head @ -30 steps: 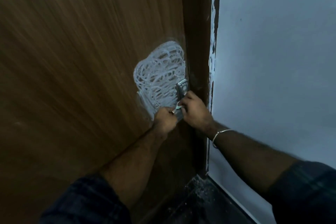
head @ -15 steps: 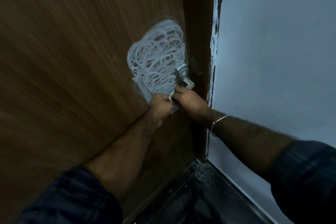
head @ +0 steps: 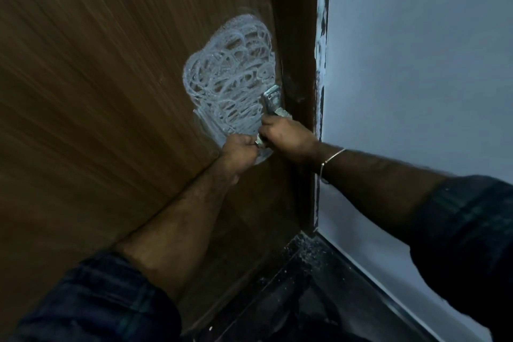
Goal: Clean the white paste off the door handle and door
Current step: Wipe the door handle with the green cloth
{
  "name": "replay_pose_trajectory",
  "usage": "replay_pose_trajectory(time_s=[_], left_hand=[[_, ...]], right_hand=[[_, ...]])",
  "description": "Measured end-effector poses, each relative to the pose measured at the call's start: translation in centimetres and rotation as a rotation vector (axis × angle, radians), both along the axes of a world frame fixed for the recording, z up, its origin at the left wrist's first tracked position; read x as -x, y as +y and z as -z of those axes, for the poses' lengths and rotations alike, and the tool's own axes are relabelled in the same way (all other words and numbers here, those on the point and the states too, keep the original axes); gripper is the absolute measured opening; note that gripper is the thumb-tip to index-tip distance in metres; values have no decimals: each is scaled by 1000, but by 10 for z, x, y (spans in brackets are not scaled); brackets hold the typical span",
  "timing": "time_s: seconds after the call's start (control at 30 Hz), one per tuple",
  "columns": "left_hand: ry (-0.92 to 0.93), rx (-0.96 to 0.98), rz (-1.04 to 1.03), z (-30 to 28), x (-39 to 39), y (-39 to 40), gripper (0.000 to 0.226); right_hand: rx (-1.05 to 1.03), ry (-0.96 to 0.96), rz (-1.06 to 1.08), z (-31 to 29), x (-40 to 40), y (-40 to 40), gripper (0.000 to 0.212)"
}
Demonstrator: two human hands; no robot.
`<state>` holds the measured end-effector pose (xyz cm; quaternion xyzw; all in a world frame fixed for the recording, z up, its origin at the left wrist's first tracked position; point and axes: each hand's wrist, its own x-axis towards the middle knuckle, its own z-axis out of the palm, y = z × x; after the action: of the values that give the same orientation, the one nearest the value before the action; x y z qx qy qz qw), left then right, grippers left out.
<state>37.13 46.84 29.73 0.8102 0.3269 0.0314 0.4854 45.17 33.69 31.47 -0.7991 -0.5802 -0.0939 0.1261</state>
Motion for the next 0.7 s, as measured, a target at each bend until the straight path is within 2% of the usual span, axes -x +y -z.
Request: replay_pose_trajectory(time_s=[0.13,0.27,0.53,0.6,0.7], left_hand=[[-2,-67,-17,0,0,-3,9],[19,-23,-23,-2,1,-4,23],[22,-141,1,-9,5,-12,19],[9,-131,-13,-7,5,-11,11],[-14,-53,-45,-1,4,-7,13]], right_hand=[[64,-134,-79,3,3,0,20],[77,-228,-72,4,1,-1,22],[62,-105,-5,1,8,6,24],[92,-79,-37,-2,6,3,24],[143,-62,-52,-6,2,-4,24]])
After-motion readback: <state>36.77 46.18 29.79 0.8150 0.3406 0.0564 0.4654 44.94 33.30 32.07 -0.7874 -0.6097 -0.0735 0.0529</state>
